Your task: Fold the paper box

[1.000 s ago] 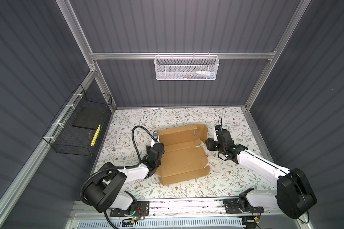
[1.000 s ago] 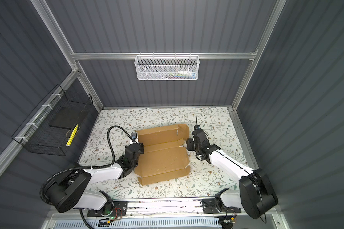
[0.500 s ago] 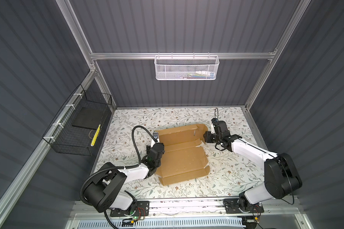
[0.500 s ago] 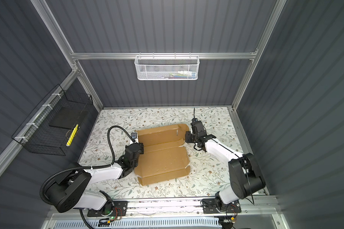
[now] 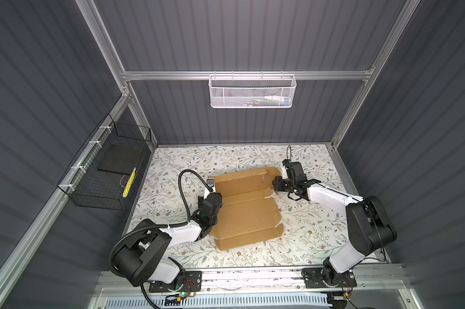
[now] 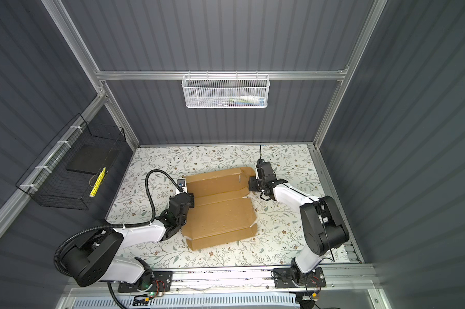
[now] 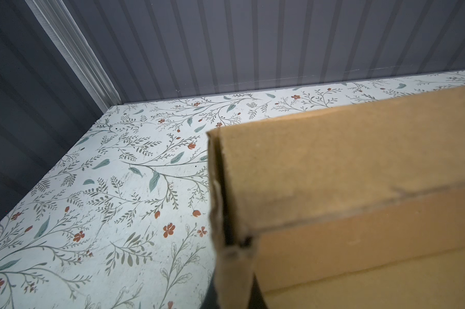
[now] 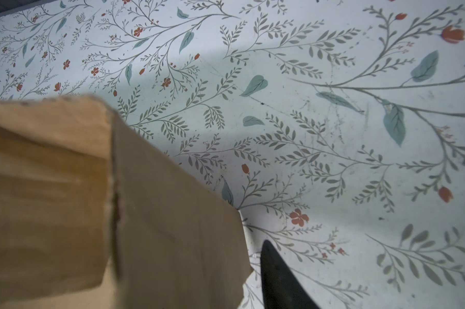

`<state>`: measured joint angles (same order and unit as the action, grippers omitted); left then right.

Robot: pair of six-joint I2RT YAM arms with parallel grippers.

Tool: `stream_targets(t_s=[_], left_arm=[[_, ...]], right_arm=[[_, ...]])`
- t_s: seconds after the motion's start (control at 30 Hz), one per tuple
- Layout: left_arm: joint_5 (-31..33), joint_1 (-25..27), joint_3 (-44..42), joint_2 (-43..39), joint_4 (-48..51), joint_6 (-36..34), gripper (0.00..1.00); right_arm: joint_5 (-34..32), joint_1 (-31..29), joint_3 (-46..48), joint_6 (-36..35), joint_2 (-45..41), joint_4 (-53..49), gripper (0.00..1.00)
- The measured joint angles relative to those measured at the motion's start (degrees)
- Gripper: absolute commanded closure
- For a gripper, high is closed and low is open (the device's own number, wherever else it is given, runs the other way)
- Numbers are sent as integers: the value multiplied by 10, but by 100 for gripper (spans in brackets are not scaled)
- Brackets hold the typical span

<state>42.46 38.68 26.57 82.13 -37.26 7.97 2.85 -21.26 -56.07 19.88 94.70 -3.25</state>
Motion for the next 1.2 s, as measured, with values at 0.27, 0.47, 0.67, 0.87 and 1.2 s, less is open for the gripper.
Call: stream_targets(t_s=[0.27,0.47,0.67,0.87,1.2], left_arm=[[0,0,4,1,0,0,100],[0,0,5,5,0,0,100],[0,0,7,9,0,0,100],[0,0,9,10,0,0,100],[0,0,15,12,0,0,100]], right_arm=[[9,3,-9,-3,27,11,75],[16,3,-23,-10,30,15,85],[20,3,-26,-19,30,9,91],[37,6,-29,-19,26,-5,94],[66,6,-30,-12,3,-27,96]])
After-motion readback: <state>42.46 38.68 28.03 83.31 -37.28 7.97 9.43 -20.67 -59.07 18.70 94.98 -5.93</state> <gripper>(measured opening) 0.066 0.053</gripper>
